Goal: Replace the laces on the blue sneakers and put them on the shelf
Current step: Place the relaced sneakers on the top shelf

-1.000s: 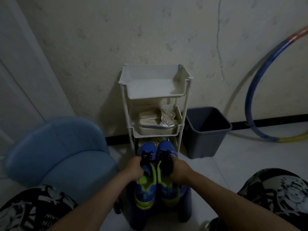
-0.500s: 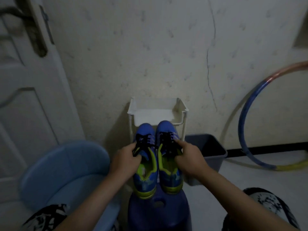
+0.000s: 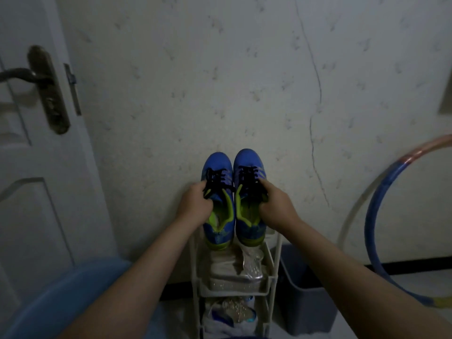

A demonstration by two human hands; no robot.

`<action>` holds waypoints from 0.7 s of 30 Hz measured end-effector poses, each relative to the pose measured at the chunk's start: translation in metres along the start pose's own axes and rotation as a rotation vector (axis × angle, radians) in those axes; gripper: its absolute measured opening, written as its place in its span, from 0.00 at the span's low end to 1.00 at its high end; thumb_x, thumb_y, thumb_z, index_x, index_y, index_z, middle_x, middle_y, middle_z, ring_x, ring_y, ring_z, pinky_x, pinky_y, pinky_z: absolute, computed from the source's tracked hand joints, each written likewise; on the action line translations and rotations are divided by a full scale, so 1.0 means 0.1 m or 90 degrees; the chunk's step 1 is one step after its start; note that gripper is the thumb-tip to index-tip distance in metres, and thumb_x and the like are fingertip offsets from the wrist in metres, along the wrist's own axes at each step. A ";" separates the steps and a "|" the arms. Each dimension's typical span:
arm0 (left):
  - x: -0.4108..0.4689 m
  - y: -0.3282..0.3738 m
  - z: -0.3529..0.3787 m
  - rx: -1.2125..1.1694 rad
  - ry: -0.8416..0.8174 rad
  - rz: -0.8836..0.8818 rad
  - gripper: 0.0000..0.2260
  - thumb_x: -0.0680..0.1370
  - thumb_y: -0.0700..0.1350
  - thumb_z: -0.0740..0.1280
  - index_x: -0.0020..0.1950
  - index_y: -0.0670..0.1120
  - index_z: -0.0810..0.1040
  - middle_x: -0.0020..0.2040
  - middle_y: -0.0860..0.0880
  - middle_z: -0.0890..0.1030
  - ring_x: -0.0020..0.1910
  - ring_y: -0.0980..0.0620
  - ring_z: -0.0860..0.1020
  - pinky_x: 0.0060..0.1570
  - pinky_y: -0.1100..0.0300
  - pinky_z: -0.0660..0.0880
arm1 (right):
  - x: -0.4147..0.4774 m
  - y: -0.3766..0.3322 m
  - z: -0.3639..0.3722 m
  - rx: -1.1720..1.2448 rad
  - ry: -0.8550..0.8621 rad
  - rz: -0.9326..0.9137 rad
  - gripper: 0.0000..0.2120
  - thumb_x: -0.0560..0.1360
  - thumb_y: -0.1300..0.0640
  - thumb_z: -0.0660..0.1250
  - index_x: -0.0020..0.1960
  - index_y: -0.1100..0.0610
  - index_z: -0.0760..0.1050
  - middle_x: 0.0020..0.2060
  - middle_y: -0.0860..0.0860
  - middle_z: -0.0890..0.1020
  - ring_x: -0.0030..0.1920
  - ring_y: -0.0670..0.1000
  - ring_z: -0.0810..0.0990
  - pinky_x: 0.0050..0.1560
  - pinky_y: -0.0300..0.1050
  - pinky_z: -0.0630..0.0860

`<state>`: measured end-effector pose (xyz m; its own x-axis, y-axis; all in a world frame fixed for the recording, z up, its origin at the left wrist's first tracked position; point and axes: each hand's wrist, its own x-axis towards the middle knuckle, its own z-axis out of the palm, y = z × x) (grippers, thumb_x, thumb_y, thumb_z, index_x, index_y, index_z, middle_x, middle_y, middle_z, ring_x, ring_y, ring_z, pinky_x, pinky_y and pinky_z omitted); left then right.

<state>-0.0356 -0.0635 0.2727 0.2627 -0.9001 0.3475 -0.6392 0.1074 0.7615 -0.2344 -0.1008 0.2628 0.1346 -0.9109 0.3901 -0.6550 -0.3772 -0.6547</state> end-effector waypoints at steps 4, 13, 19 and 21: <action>0.45 -0.03 0.17 -0.038 0.007 0.006 0.19 0.77 0.34 0.60 0.65 0.49 0.76 0.54 0.51 0.80 0.52 0.49 0.79 0.48 0.56 0.77 | 0.47 0.14 0.09 0.015 0.014 -0.010 0.37 0.71 0.70 0.59 0.78 0.50 0.61 0.68 0.57 0.75 0.64 0.60 0.76 0.60 0.54 0.77; 0.86 -0.47 0.56 -0.002 0.007 -0.013 0.23 0.77 0.34 0.61 0.71 0.49 0.72 0.61 0.48 0.80 0.57 0.47 0.78 0.54 0.55 0.77 | 0.86 0.56 0.55 0.013 -0.011 -0.006 0.39 0.71 0.72 0.59 0.79 0.50 0.59 0.71 0.57 0.72 0.67 0.59 0.74 0.63 0.52 0.75; 0.86 -0.62 0.62 0.022 0.015 0.026 0.19 0.78 0.35 0.61 0.67 0.49 0.74 0.60 0.48 0.79 0.57 0.47 0.77 0.50 0.60 0.71 | 0.88 0.66 0.67 0.021 -0.011 0.017 0.38 0.72 0.71 0.59 0.78 0.49 0.59 0.69 0.57 0.74 0.64 0.59 0.76 0.59 0.52 0.77; 0.87 -0.63 0.62 0.031 0.010 0.025 0.19 0.78 0.36 0.62 0.67 0.49 0.74 0.60 0.47 0.79 0.57 0.45 0.78 0.50 0.58 0.73 | 0.90 0.66 0.67 0.030 -0.019 0.015 0.37 0.71 0.71 0.59 0.78 0.50 0.61 0.69 0.57 0.75 0.64 0.59 0.76 0.60 0.52 0.77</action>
<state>-0.0170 -0.1744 0.2213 0.2480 -0.8886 0.3859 -0.6839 0.1215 0.7194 -0.2160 -0.2191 0.2117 0.1422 -0.9240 0.3549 -0.6231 -0.3622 -0.6933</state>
